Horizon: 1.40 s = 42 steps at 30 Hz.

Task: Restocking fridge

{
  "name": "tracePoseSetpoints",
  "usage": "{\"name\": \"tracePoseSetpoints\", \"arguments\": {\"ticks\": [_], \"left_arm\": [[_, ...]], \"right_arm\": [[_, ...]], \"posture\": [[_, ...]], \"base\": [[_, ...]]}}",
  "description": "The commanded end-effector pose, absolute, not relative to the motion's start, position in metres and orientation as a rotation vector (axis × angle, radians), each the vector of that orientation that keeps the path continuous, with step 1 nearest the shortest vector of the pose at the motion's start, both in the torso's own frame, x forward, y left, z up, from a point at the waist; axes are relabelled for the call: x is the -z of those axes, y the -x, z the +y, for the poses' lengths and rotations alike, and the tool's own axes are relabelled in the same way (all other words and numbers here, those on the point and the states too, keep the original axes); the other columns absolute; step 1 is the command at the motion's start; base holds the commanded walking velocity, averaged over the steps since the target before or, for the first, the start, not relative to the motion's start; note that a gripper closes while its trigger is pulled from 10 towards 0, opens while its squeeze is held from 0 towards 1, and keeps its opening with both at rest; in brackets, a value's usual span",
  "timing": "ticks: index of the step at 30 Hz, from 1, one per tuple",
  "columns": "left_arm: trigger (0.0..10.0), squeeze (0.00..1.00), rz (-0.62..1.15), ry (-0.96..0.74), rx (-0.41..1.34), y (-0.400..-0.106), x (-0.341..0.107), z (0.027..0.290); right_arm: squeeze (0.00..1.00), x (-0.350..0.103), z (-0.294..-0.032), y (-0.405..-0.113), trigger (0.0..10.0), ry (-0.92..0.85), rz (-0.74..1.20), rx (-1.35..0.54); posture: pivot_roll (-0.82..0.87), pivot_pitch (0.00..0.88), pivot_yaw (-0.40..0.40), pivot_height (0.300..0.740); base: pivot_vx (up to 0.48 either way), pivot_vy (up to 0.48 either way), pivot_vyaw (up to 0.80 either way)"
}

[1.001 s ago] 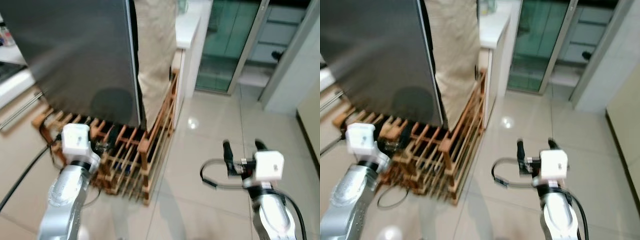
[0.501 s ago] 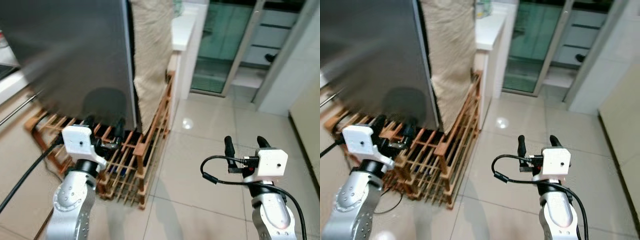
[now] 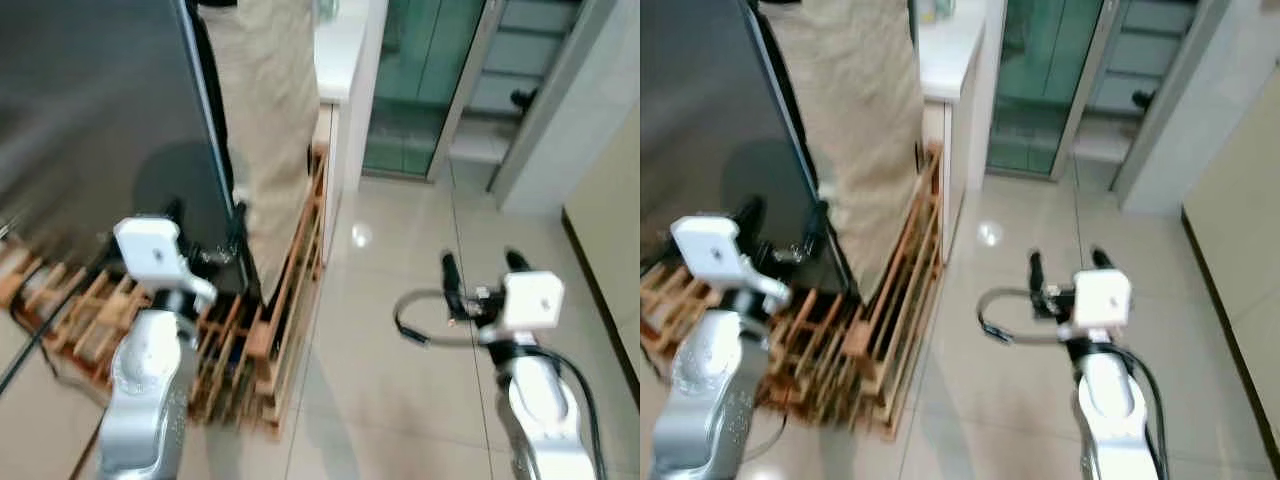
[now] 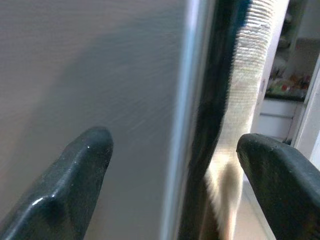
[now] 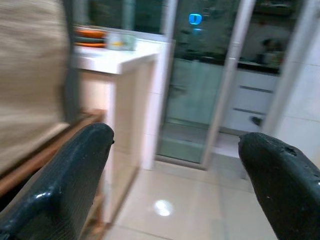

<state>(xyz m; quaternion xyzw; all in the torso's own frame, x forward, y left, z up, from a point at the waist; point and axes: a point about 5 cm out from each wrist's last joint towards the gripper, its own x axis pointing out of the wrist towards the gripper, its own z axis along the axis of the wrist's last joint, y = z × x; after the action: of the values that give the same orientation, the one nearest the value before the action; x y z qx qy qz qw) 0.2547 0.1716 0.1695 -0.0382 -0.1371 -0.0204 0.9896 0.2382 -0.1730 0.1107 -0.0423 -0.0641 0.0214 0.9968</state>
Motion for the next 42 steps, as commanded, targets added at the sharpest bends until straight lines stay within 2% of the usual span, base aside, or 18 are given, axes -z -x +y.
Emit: {"name": "tracePoseSetpoints", "arguments": {"ticks": [1,10,17,22,34,42], "left_arm": [[10.0,0.00,-0.343,0.084,0.066,-0.258,-0.185,0.163],[10.0,0.00,-0.357,0.085,0.043,-0.261,-0.192,0.167],[10.0,0.00,-0.211,0.052,0.182,-0.280,-0.182,0.150],[10.0,0.00,-0.193,0.061,0.212,-0.284,-0.184,0.146],[10.0,0.00,-0.128,0.093,0.204,-0.285,-0.177,0.145],[10.0,0.00,-0.112,0.097,0.184,-0.306,-0.176,0.144]], "right_arm": [[0.00,-0.108,-0.184,-0.240,10.0,0.112,-0.112,-0.027],[0.00,-0.105,-0.181,-0.243,10.0,0.116,-0.103,-0.054],[0.00,-0.102,-0.179,-0.247,10.0,0.108,-0.094,-0.058],[0.00,-0.100,-0.179,-0.247,10.0,0.104,-0.088,-0.057],[0.00,-0.095,-0.180,-0.247,10.0,0.106,-0.071,-0.057],[0.00,-0.096,-0.176,-0.248,10.0,0.103,-0.080,-0.064]], "posture": [[-0.15,0.000,-0.006,0.740],[-0.14,0.000,-0.013,0.740],[-0.14,0.000,-0.005,0.740],[-0.15,0.000,0.006,0.740],[-0.14,0.000,0.005,0.740],[-0.16,0.000,0.008,0.740]], "base": [[0.000,0.000,0.00],[0.000,0.000,0.00],[0.000,0.000,0.00],[0.000,0.000,0.00],[0.000,0.000,0.00],[0.000,0.000,0.00]]}}
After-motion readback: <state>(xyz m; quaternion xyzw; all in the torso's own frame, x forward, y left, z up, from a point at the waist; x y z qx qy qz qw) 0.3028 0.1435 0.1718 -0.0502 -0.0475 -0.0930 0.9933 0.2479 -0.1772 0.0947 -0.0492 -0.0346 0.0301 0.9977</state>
